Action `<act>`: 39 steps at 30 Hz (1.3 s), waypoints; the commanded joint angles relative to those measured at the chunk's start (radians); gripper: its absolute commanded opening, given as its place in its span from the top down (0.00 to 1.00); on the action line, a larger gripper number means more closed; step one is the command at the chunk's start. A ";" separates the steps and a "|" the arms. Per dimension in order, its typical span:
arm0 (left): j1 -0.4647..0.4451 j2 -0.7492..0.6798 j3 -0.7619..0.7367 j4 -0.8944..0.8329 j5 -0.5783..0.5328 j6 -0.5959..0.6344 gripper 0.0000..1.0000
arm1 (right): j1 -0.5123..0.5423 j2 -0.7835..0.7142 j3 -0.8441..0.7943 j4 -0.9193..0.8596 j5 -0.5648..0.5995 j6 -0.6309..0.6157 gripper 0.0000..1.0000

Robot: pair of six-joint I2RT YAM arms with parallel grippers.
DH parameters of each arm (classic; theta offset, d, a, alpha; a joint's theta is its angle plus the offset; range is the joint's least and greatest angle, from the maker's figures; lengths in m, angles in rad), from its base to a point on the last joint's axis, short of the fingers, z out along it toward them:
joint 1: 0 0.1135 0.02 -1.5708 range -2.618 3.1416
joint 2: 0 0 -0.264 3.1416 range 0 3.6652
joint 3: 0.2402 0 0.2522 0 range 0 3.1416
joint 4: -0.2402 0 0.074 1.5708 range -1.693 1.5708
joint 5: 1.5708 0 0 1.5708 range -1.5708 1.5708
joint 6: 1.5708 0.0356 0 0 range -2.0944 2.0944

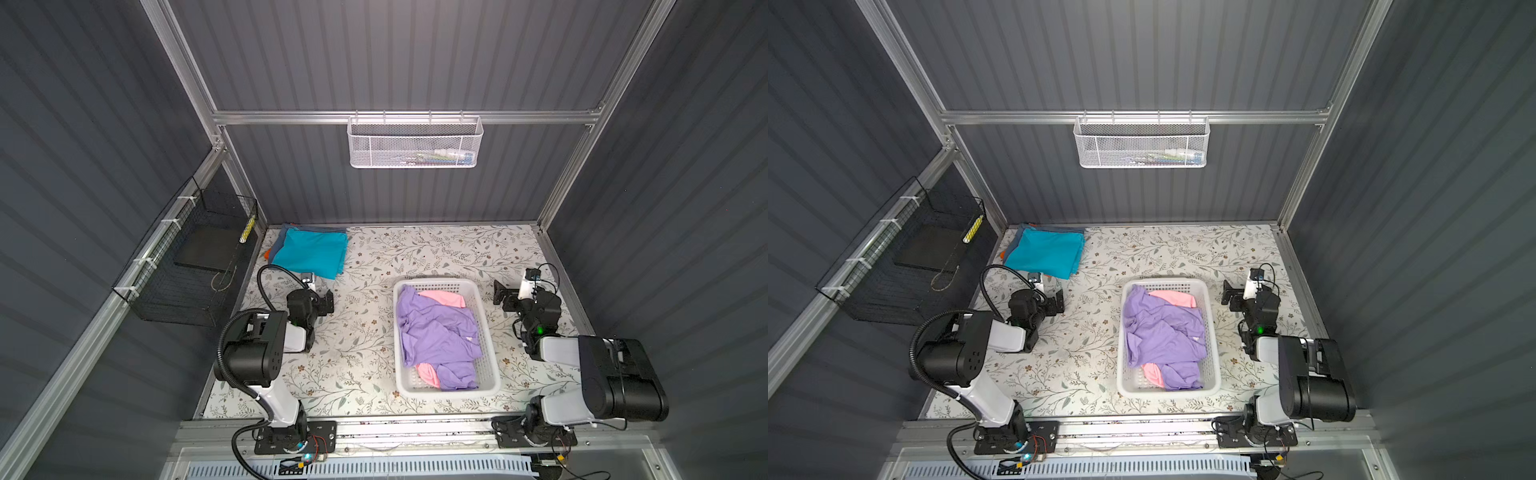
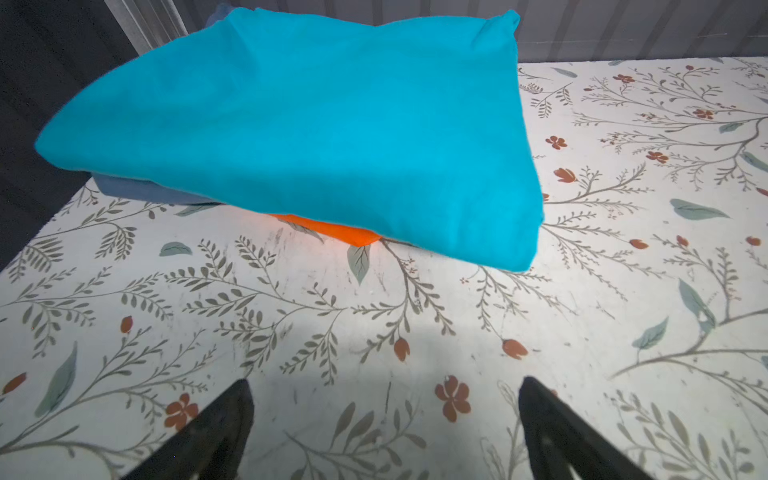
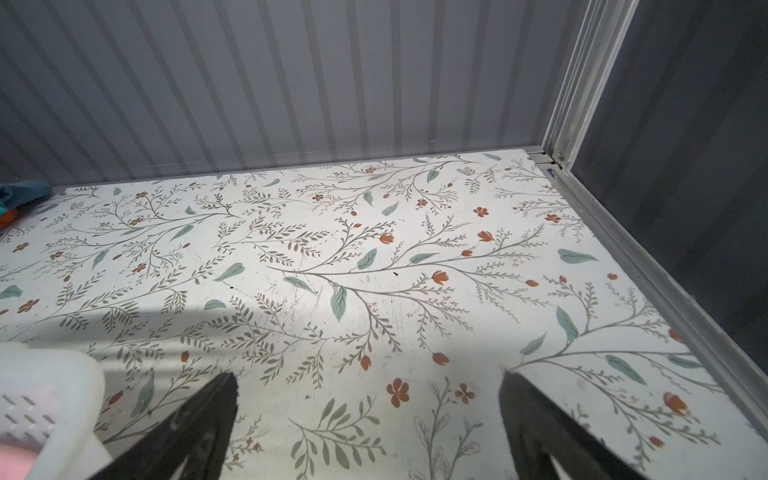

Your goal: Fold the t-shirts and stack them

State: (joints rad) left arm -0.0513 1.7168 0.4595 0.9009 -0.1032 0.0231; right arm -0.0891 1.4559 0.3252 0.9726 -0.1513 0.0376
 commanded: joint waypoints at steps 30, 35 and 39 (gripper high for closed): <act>-0.001 -0.122 0.029 -0.113 -0.047 -0.009 0.00 | 0.031 -0.109 0.014 -0.095 0.126 0.002 0.01; -0.002 -0.377 0.221 -0.622 -0.288 -0.287 0.00 | 0.105 -0.316 0.180 -0.537 0.369 0.128 0.01; -0.002 -0.376 0.561 -1.255 -0.387 -0.568 0.00 | 0.143 -0.416 0.315 -0.846 0.425 0.240 0.01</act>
State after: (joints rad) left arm -0.0551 1.3472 0.8738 0.1425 -0.3634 -0.3000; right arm 0.0257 1.0863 0.5873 0.4137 0.1669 0.1764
